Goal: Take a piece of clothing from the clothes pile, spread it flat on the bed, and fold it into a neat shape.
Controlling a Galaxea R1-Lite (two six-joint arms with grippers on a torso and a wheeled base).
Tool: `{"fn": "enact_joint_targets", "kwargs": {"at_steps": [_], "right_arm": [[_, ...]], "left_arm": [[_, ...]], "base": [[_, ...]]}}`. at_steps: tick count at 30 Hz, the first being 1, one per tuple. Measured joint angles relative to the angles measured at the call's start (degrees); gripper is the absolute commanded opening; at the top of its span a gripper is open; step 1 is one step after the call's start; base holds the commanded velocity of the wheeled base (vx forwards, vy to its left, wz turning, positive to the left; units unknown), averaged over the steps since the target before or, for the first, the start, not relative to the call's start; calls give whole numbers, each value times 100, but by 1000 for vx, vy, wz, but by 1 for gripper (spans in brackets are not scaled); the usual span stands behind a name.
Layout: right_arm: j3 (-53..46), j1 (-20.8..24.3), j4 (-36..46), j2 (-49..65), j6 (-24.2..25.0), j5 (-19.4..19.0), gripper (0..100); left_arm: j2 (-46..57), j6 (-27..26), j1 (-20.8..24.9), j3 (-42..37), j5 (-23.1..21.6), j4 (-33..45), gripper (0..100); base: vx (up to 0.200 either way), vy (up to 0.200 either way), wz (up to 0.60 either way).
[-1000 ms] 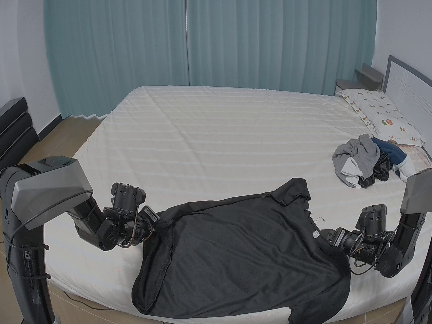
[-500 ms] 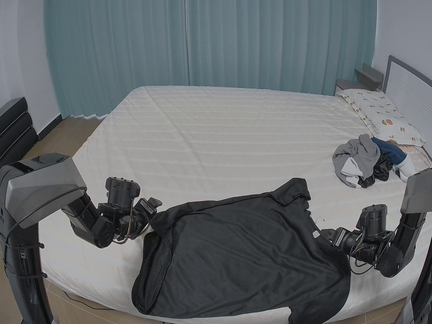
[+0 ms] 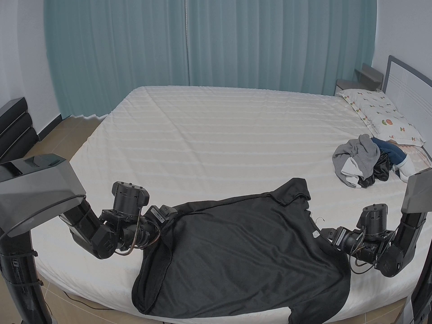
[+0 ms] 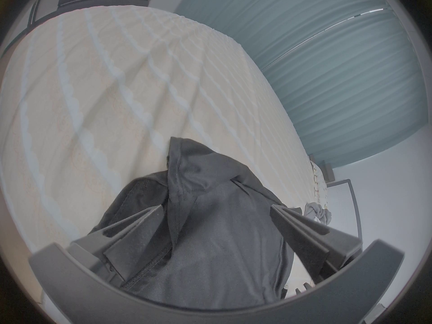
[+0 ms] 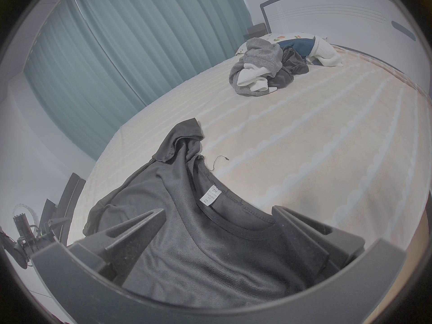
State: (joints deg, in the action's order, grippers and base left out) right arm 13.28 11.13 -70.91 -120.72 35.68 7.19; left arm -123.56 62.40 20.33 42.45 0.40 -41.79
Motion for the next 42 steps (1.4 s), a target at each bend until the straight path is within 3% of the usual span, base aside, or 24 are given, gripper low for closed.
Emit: {"fn": "enact_joint_targets", "kwargs": {"at_steps": [16, 17, 29, 42], "right_arm": [[0, 0, -6, 11, 1, 2, 100], [0, 0, -6, 11, 1, 0, 100], [0, -6, -9, 20, 0, 2, 100], [9, -6, -17, 0, 0, 2, 100]], "left_arm": [[-656, -235, 182, 485, 312, 13, 100], [-700, -260, 174, 557, 354, 16, 0], [-964, -460, -184, 1086, 670, 46, 0], [-1053, -619, -824, 2152, 583, 38, 0]], "base": [[0, 0, 0], [0, 0, 0], [0, 0, 0], [0, 0, 0]]}}
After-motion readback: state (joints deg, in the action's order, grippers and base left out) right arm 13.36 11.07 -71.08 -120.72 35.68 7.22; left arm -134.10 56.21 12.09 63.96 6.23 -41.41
